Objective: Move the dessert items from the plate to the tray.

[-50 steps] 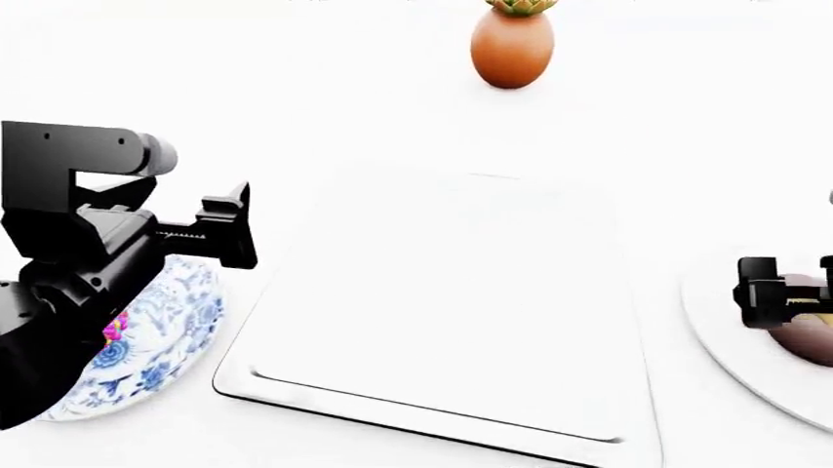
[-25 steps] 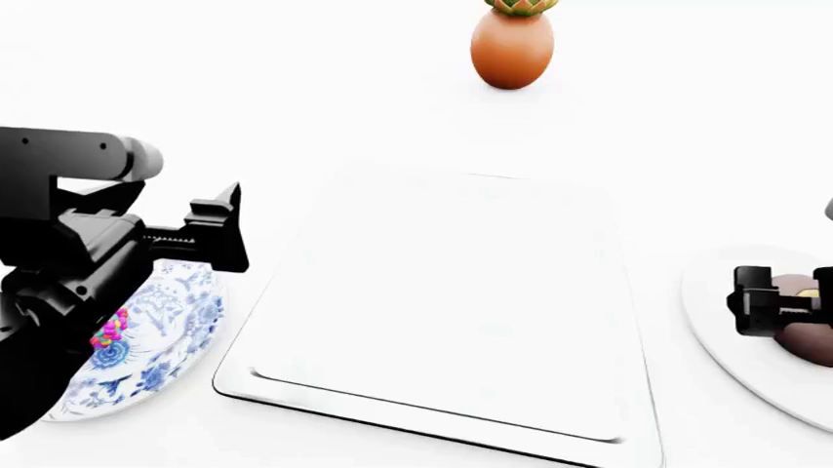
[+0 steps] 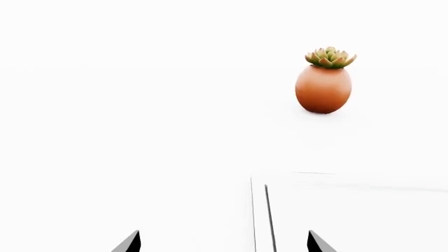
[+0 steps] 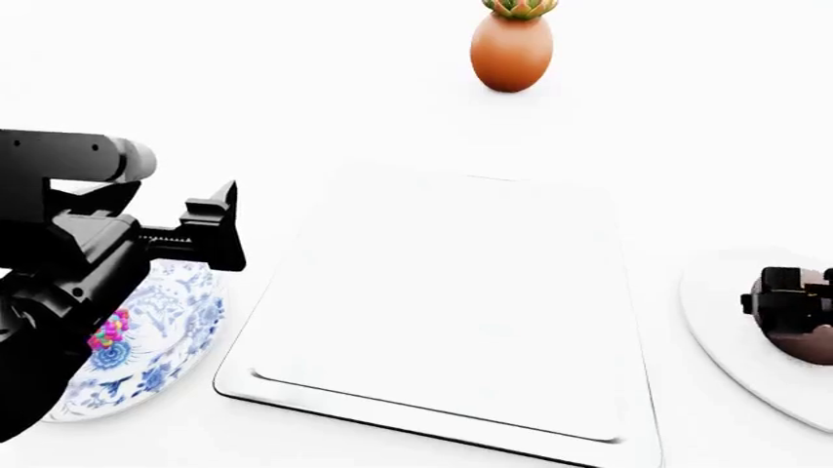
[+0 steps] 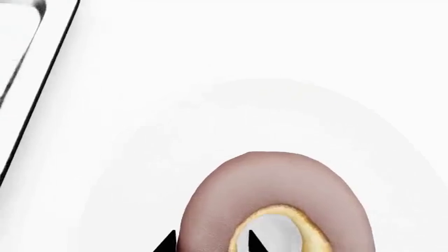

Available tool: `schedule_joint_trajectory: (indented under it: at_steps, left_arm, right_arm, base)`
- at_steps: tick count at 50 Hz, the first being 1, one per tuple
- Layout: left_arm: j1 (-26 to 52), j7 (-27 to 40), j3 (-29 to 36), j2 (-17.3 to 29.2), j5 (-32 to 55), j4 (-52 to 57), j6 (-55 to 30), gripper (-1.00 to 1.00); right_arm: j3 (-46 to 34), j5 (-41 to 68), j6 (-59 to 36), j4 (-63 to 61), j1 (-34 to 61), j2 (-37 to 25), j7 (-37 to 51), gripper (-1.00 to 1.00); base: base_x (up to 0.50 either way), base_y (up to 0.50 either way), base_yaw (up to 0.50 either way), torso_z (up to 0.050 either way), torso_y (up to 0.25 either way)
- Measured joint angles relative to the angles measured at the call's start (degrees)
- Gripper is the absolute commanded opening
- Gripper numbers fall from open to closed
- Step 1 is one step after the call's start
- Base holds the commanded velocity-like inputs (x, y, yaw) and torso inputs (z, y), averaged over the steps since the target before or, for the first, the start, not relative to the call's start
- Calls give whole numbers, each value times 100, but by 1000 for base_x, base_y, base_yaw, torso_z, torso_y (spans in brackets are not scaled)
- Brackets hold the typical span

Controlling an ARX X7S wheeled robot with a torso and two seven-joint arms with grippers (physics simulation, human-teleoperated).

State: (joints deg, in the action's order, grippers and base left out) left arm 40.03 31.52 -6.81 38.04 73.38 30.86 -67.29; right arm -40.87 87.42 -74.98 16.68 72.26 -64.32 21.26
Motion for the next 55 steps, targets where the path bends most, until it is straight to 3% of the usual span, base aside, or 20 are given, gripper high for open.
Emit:
schedule_joint_trajectory:
  at_steps: [7, 17, 26, 40, 54, 55]
  left_arm:
    - [-55, -93, 43, 24, -82, 3, 67, 100]
    - [-203, -245, 12, 31, -204, -18, 247, 100]
    - [-159, -167, -54, 87, -93, -9, 233, 100]
    - [-59, 396, -396, 331, 573, 184, 14, 100]
    - [-275, 482, -619, 447, 714, 328, 50, 100]
    - [-297, 476, -631, 451, 709, 336, 58, 100]
  right_arm:
    - [99, 270, -122, -68, 275, 16, 136, -100]
    - [269, 635, -432, -228, 945, 88, 457, -100]
    - [303, 1211, -724, -968, 1618, 833, 652, -100]
    - [-445, 444, -709, -1795, 1403, 2511, -691, -100]
    - [-1329, -356, -720, -1903, 1015, 3157, -1483, -100]
    - [-1358, -401, -723, -1898, 1024, 3180, -1514, 100]
  base:
    - [0, 0, 0, -15, 250]
    - [0, 0, 0, 0, 0]
    - [0, 0, 0, 0, 0]
    - [0, 0, 0, 0, 0]
    - [0, 0, 0, 0, 0]
    - [0, 0, 0, 0, 0]
